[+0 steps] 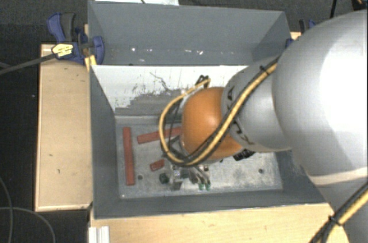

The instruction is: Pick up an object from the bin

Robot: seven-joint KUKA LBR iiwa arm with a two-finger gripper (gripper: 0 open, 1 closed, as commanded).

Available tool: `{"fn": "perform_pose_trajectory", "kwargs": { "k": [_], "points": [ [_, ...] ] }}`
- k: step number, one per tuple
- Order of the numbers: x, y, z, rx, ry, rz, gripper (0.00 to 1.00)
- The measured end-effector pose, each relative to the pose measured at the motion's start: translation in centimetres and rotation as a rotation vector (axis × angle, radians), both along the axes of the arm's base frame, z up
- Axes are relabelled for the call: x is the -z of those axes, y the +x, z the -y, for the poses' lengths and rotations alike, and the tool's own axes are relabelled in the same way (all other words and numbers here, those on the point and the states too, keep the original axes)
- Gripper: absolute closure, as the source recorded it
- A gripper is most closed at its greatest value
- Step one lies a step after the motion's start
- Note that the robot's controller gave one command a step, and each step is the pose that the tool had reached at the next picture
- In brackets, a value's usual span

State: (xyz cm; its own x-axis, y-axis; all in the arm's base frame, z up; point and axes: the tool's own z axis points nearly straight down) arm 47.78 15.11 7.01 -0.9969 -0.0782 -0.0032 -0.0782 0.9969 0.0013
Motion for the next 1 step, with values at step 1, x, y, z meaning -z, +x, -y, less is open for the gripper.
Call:
{"fn": "perform_pose_trajectory", "kwargs": {
  "k": [1],
  "points": [
    [-0.34, 0.07, -0.05, 0.001, 0.001, 0.002, 1.00]
  ]
}}
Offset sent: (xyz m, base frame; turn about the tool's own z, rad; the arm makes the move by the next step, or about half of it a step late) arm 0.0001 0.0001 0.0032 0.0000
